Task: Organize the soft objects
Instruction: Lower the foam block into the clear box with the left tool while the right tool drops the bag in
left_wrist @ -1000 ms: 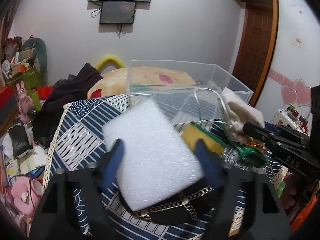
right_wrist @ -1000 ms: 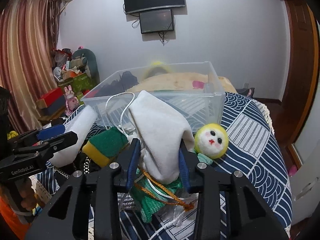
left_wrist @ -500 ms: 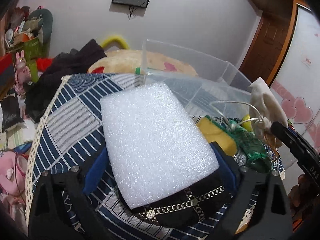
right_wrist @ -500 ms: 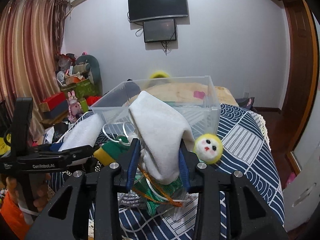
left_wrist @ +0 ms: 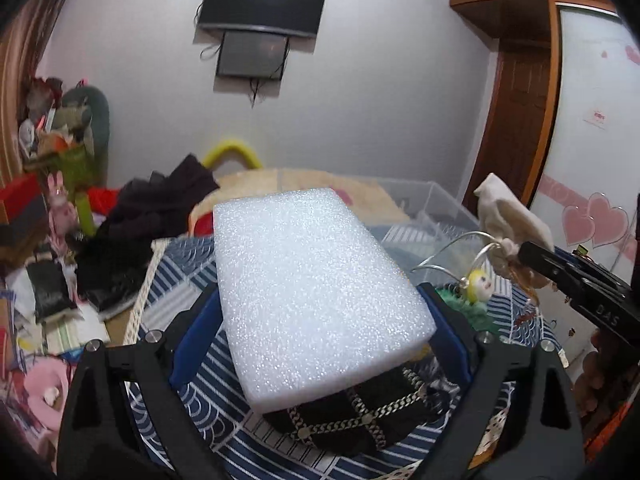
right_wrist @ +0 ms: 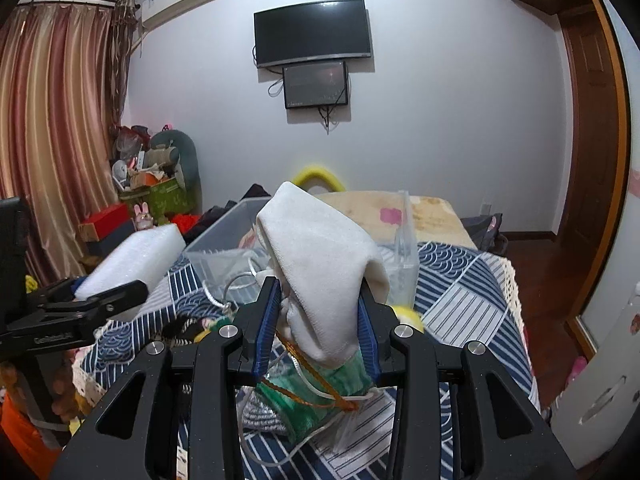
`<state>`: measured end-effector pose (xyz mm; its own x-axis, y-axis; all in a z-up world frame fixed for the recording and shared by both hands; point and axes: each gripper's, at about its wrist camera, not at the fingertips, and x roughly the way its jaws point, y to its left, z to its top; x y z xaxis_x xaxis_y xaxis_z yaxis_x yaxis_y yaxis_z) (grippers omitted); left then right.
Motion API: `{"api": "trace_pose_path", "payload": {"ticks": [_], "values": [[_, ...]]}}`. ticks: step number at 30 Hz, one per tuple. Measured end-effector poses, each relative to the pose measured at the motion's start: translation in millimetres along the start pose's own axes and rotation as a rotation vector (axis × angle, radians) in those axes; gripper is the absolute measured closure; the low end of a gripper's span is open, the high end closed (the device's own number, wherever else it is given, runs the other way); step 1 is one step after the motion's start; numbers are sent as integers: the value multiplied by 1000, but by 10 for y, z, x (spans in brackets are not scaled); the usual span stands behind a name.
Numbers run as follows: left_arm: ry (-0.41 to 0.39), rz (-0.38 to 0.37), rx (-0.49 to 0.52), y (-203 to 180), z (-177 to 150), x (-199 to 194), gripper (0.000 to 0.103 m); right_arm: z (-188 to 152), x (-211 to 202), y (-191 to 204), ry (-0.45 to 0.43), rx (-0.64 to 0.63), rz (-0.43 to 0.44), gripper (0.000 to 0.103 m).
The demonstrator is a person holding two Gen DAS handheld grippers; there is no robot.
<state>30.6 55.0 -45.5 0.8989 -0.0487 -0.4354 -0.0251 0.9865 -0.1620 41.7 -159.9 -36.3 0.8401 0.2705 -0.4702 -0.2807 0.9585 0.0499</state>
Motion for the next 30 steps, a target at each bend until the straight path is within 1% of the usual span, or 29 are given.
{"api": "trace_pose_path", "payload": {"ticks": [7, 11, 15, 18, 21, 25, 27, 30], "values": [[-32, -32, 52, -164, 269, 82, 9, 242, 43, -40, -36, -10, -12, 70], [-39, -46, 66, -199, 439, 241, 9, 414, 122, -18, -54, -33, -29, 70], [-25, -57, 65, -178, 637, 475, 9, 545, 209, -6, -70, -46, -48, 70], [-2, -53, 67, -155, 736, 669, 9, 610, 305, 1, -75, -56, -70, 70], [52, -67, 76, -139, 791, 927, 9, 641, 421, -11, -63, -55, -79, 70], [119, -53, 84, -141, 813, 1245, 9, 601, 595, -10, -22, -69, -96, 70], [162, -49, 90, -143, 803, 1409, 9, 555, 693, -23, 9, -81, -104, 70], [206, -52, 95, -160, 777, 1577, 9, 491, 839, -40, 65, -93, -102, 70]]}}
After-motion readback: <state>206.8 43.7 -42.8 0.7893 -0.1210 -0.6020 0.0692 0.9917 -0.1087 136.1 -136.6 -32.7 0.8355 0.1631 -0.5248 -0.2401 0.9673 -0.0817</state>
